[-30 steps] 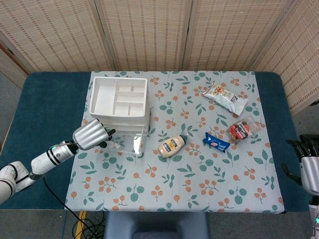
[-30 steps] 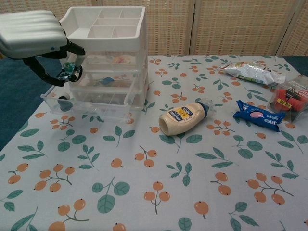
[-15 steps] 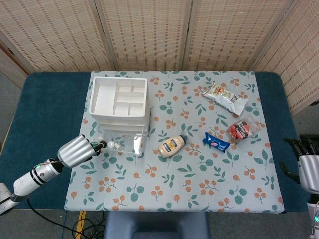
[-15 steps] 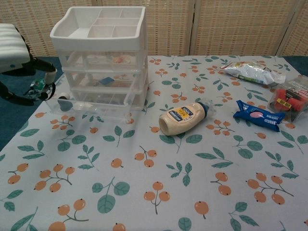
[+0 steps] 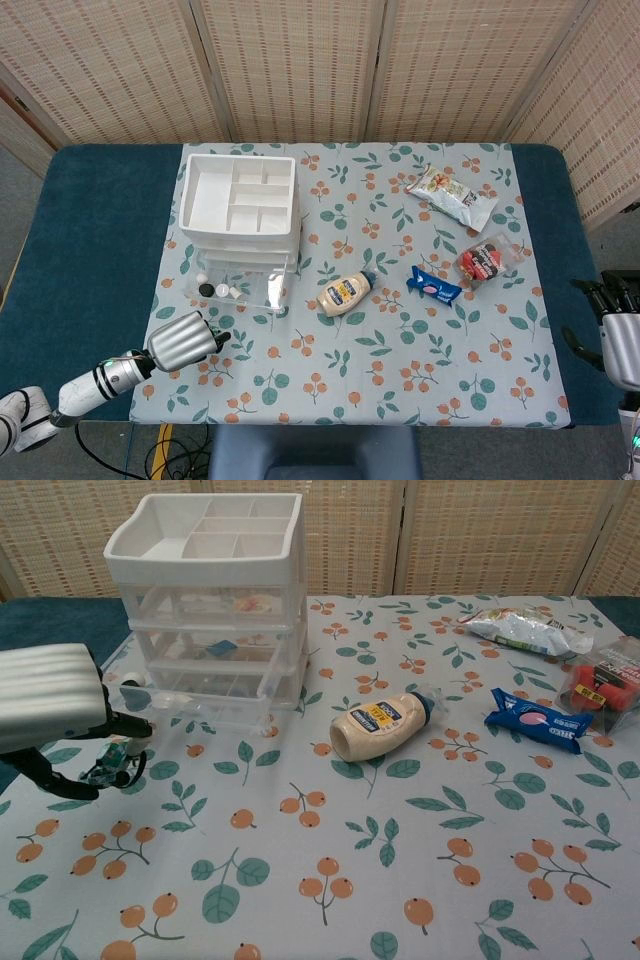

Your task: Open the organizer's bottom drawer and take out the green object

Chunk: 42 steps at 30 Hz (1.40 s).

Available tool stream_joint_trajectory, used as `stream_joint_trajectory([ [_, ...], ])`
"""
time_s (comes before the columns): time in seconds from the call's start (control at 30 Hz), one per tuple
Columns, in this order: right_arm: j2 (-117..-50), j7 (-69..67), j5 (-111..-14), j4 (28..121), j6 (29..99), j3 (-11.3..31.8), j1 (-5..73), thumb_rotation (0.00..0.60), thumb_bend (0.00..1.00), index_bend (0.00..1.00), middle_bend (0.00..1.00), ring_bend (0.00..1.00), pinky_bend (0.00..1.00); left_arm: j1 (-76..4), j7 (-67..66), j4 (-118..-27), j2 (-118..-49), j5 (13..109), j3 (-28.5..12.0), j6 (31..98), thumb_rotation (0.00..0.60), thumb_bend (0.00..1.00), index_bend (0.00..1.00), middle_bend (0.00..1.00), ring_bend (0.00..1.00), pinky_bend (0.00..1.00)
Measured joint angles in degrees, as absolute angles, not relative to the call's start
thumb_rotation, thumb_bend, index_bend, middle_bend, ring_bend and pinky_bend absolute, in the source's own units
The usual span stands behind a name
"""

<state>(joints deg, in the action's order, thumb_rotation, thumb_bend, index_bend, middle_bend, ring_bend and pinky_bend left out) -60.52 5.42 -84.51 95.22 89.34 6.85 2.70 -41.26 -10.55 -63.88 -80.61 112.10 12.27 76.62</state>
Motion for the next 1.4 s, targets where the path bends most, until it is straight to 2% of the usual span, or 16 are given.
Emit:
stream_joint_trajectory([
  [0.17, -60.20, 5.65, -84.57, 95.53, 89.71, 6.83, 2.51, 0.600, 0.29, 0.20, 0.29, 0.16, 0.25, -40.83, -8.85, -61.20, -83.51, 111.93, 12.36, 74.95, 0.600, 0.17, 0.42, 0.97, 1.00, 1.00],
  [0.4, -60.15, 5.98, -84.41, 95.84, 89.73, 6.84, 2.44, 0.600, 0.29, 0.20, 0.29, 0.17, 0.25, -39.69, -7.41, -59.19, -85.08, 111.43, 11.52, 76.50, 0.600, 0.17, 0.35, 0.97, 1.00, 1.00],
  [0.73, -60.01, 6.05, -84.25, 95.83, 89.54, 6.85, 2.50, 0.600, 0.29, 0.20, 0.30, 0.17, 0.25, -36.02, -3.61, -63.88, -80.63, 109.02, 9.91, 83.95, 0.600, 0.16, 0.33, 0.94, 0.97, 1.00],
  [0.9, -60.25, 5.52, -84.30, 95.57, 88.91, 6.71, 2.73, 0.600, 0.29, 0.20, 0.30, 0.17, 0.25, -33.20, -5.05, -70.59, -75.82, 102.41, 8.41, 83.14, 0.600, 0.16, 0.31, 0.85, 0.86, 0.99],
  [1.0, -60.63, 5.20, -84.28, 95.13, 88.12, 6.56, 3.08, 0.600, 0.29, 0.20, 0.30, 0.17, 0.25, -31.00, -6.82, -76.10, -72.17, 96.16, 7.11, 81.77, 0.600, 0.16, 0.30, 0.76, 0.75, 0.97],
  [1.1, -60.91, 4.92, -84.47, 94.65, 87.33, 6.36, 3.49, 0.600, 0.30, 0.20, 0.30, 0.17, 0.25, -28.24, -8.31, -79.93, -69.20, 89.57, 5.57, 81.00, 0.600, 0.16, 0.29, 0.69, 0.66, 0.89],
  [1.27, -61.49, 4.63, -84.96, 93.85, 86.17, 5.96, 4.18, 0.600, 0.31, 0.20, 0.30, 0.17, 0.25, -22.16, -10.53, -84.63, -66.29, 81.11, 3.38, 81.79, 0.600, 0.16, 0.26, 0.54, 0.50, 0.70],
  [1.4, -62.40, 3.33, -85.61, 92.66, 86.00, 5.36, 4.22, 0.600, 0.31, 0.20, 0.30, 0.17, 0.25, -16.97, -12.34, -88.81, -65.74, 78.25, 2.68, 85.59, 0.600, 0.16, 0.26, 0.52, 0.48, 0.69],
])
